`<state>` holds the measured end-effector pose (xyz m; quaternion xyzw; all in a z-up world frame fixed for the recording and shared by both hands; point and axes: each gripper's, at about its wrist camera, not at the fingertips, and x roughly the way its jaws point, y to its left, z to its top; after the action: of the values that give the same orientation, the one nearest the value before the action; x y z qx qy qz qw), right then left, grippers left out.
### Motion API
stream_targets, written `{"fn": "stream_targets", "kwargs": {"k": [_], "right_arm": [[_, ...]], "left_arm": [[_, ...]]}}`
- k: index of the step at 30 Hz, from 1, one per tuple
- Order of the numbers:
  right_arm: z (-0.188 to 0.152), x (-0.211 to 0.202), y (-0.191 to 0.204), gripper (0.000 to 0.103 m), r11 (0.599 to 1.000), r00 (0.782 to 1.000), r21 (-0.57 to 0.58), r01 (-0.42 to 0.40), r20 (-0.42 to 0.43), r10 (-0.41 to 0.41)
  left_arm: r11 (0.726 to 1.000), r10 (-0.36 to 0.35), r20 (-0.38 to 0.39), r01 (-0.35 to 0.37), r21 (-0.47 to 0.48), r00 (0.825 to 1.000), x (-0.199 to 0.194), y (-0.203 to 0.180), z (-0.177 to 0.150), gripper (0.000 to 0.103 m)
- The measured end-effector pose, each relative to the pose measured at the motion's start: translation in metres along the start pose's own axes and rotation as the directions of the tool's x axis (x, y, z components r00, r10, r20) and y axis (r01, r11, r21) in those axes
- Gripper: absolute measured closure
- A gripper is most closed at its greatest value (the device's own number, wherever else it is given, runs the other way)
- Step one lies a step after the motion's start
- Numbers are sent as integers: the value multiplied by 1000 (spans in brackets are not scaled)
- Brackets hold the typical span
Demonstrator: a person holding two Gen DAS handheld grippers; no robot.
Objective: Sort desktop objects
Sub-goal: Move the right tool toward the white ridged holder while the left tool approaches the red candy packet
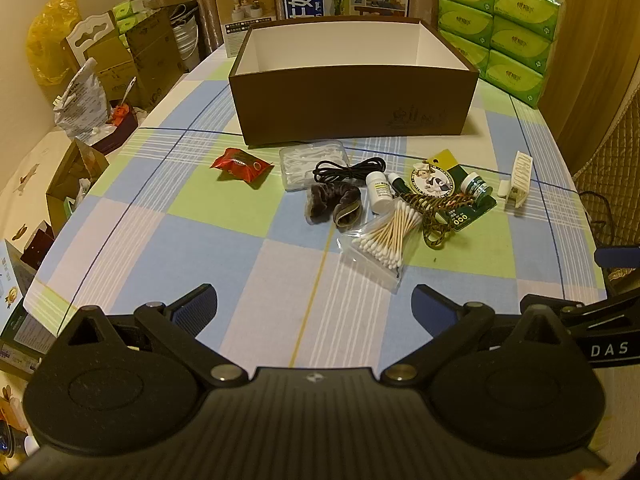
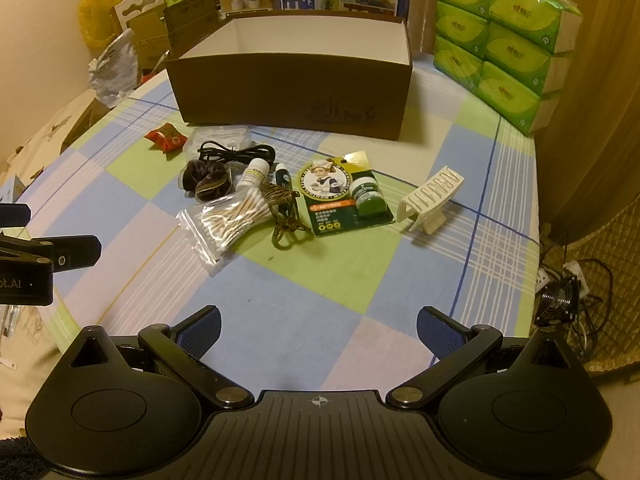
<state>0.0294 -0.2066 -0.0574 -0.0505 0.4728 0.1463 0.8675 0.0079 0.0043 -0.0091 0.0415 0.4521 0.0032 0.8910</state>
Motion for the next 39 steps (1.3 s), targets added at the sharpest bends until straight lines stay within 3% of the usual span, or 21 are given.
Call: {"fn": "stream_targets", "kwargs": {"k": [39], "right_arm": [[27,27,-11,2,998,999,53,29,-20,-28]], "left_arm": [[1000,0,-55,0,8,998,36,19,22,1]]}}
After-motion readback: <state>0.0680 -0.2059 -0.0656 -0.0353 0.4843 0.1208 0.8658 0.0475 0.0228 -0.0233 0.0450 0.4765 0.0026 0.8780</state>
